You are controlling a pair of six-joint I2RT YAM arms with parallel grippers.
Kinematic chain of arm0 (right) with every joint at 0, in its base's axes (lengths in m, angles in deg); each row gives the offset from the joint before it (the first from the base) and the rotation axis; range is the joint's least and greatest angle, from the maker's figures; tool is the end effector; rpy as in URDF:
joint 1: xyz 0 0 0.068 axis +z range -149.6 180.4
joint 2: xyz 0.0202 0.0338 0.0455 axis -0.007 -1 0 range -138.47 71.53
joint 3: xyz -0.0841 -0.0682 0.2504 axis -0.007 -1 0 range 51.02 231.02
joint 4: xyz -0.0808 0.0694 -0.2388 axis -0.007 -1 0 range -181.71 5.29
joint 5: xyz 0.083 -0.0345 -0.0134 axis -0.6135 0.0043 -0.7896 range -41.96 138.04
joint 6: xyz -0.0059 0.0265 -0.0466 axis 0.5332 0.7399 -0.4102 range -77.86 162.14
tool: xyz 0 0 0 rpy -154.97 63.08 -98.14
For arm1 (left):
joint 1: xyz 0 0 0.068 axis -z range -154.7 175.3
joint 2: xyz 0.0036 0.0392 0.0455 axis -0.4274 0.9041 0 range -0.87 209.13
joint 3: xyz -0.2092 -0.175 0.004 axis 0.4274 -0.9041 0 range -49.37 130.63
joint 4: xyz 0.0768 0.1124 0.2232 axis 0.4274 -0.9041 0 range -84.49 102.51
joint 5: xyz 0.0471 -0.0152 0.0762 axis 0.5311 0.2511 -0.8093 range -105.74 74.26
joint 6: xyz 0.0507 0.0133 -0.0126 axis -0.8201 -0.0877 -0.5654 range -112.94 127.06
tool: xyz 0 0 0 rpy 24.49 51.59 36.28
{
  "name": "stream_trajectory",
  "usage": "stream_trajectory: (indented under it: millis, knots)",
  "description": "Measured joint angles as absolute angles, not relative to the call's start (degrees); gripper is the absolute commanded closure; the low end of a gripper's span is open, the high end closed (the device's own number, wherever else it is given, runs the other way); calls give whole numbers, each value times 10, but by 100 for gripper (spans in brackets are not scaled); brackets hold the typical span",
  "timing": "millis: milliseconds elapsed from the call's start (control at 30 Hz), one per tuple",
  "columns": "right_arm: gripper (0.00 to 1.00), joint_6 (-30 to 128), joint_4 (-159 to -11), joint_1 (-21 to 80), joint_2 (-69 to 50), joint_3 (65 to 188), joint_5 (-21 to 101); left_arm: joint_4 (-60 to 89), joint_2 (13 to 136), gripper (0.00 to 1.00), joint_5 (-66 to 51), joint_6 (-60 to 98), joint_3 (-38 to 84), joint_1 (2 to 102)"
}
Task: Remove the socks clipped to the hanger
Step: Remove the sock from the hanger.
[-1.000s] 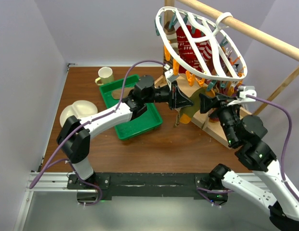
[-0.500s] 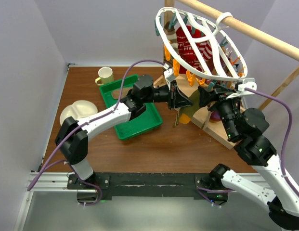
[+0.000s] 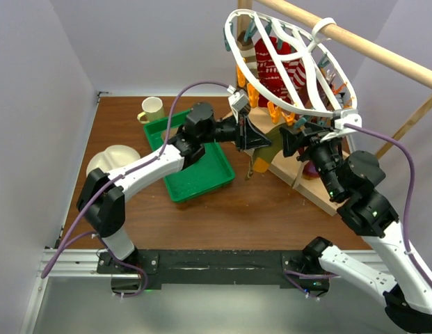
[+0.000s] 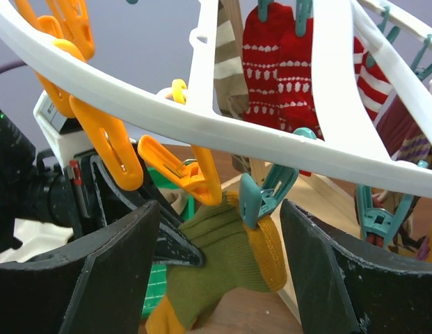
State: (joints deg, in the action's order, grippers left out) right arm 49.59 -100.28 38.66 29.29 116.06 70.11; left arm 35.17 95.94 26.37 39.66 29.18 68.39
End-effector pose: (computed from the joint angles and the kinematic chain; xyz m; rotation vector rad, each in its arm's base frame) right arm 0.1129 0.0721 0.4546 -0.0748 1.4629 0.3733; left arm 0.2779 -0.2926 0.3634 0.8140 1.5433 -1.5568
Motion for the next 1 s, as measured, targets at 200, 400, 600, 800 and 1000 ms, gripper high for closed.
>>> stream_trajectory:
  millis: [200, 400, 600, 800, 1000]
  knots:
    - [28, 507, -1005, 306, 261, 1174, 609, 352, 959, 100, 269, 406, 292, 667]
    - [27, 521, -1003, 260, 246, 1174, 544, 352, 959, 100, 275, 409, 292, 662]
    - [27, 533, -982, 242, 263, 1159, 509, 351, 959, 100, 277, 409, 292, 655]
    - [29, 540, -967, 239, 295, 1133, 490, 351, 959, 100, 280, 409, 292, 650]
    - [35, 545, -964, 238, 336, 1100, 502, 350, 959, 100, 286, 410, 292, 646]
